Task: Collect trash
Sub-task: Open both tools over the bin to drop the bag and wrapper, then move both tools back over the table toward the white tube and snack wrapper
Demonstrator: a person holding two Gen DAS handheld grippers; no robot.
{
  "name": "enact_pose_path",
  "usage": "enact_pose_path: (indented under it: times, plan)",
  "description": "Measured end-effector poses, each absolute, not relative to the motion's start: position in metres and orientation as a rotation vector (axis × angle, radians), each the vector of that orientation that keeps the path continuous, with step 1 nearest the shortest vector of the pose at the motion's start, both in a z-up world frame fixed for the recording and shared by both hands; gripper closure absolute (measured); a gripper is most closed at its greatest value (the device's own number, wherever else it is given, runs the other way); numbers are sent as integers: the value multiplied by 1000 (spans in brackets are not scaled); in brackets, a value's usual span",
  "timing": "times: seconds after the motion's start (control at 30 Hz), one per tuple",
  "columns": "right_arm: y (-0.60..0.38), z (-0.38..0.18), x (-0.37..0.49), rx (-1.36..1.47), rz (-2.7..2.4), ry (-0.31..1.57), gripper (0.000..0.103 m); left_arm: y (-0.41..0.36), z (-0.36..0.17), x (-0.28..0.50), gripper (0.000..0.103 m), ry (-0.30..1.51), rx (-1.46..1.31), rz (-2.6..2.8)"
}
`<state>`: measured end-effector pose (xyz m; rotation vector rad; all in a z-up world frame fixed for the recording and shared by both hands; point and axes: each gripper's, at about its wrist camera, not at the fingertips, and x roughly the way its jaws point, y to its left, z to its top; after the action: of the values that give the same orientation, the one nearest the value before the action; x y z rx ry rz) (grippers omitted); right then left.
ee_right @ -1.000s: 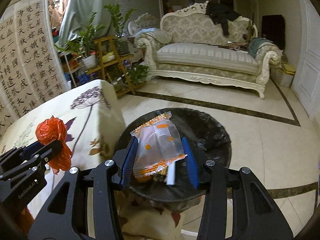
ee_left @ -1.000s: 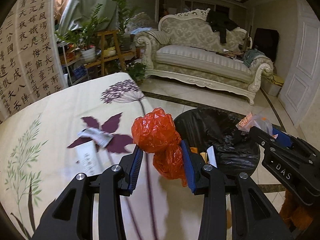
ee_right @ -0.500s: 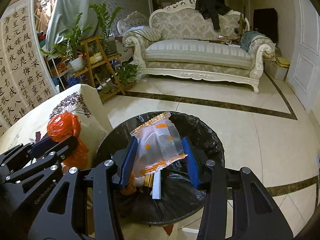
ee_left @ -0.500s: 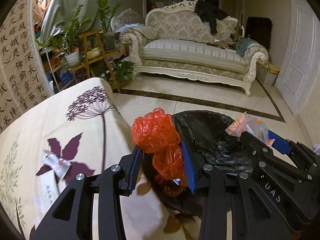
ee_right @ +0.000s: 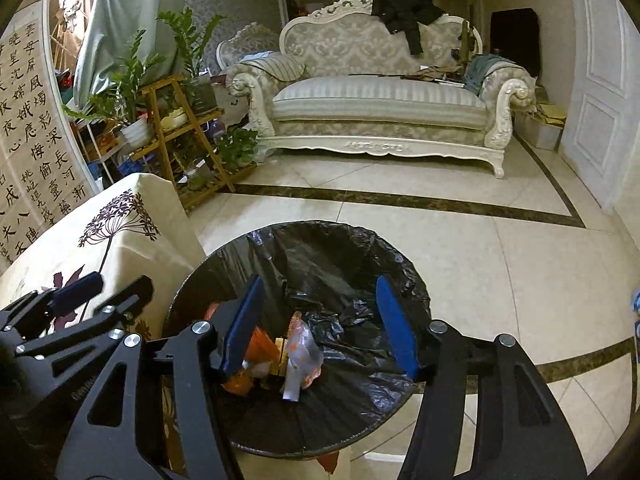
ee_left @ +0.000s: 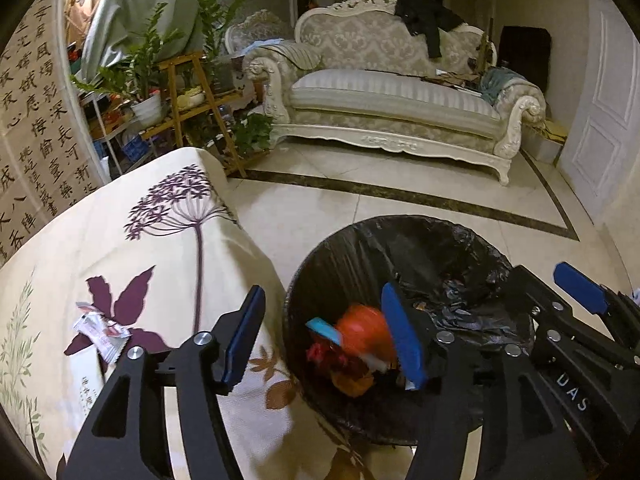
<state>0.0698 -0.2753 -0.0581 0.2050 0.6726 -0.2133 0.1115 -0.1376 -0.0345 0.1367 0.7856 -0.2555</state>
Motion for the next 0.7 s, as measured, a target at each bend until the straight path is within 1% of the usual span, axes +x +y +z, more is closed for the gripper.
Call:
enact_pose_path:
  times: [0.1,0.17,0.47,0.7]
  plan:
    - [-272,-56,66,201,-215,672,46,-128,-30,107,39,785,126,-237]
    - [-270,-55,64,203,-209,671,46,-121,-27,103,34,782,121,-227]
    - [-241,-47,54,198,-143,666,45,-74,-18,83,33,768,101,-133]
    - [-213,-43,48,185,-80,668,45,-30,-22,71,33,775,71,-29]
